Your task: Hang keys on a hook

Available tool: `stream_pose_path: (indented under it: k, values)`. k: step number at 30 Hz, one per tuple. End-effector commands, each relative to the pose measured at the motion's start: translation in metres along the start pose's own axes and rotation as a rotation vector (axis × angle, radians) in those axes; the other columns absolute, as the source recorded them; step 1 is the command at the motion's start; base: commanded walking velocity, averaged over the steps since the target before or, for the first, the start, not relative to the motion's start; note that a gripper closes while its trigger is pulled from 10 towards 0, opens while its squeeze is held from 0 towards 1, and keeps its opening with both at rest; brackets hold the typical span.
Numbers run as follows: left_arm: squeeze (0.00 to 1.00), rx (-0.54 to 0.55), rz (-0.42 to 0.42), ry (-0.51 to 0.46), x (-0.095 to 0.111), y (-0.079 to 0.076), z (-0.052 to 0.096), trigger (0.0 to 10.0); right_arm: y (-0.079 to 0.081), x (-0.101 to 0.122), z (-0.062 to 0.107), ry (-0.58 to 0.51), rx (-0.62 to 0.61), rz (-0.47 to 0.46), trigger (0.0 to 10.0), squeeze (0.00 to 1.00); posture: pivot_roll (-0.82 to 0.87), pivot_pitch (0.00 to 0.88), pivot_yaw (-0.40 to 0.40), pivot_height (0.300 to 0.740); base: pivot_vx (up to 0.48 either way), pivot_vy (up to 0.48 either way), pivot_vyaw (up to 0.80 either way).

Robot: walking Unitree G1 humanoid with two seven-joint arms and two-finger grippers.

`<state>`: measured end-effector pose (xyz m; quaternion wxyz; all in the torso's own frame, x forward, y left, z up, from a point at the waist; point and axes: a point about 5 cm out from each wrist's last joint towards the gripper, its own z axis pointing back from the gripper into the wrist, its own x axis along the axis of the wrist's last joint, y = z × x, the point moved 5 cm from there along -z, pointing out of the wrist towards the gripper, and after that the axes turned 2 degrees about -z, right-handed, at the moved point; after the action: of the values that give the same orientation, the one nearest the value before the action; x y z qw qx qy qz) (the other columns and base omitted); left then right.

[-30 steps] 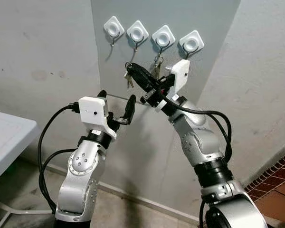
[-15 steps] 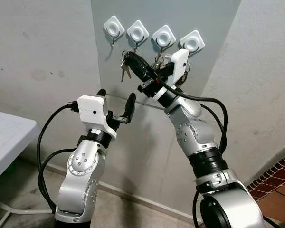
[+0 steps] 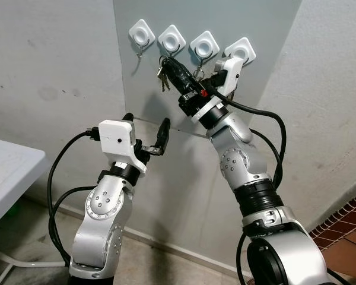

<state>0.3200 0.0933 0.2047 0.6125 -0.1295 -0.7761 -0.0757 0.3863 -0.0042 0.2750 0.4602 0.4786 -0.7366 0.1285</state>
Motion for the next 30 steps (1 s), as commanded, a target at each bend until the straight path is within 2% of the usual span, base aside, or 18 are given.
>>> stream_pose_path:
  k: [1, 11, 20, 30]
  values:
    - [0.00, -0.009, -0.005, -0.014, 0.0058, -0.0026, 0.0002, 10.0, 0.0008, 0.0073, -0.0055, -0.020, 0.007, -0.017, 10.0, 0.00, 0.08, 0.015, -0.067, 0.740, 0.000, 0.000, 0.00]
    - [0.00, -0.008, -0.002, -0.014, 0.0064, -0.0028, -0.0006, 10.0, -0.0009, 0.0047, -0.0049, -0.017, 0.001, -0.076, 10.0, 0.00, 0.08, 0.016, -0.068, 0.740, 0.000, 0.000, 0.00]
    - [0.00, -0.003, -0.001, -0.016, 0.0067, -0.0031, -0.0003, 10.0, -0.0027, 0.0018, -0.0056, -0.006, -0.017, -0.166, 10.0, 0.00, 0.08, 0.011, -0.075, 0.740, 0.000, 0.000, 0.00]
    - [0.00, 0.001, 0.001, -0.021, 0.0074, -0.0036, 0.0000, 10.0, -0.0029, 0.0014, -0.0079, -0.005, -0.023, -0.191, 10.0, 0.00, 0.09, 0.004, -0.080, 0.740, 0.000, 0.000, 0.00]
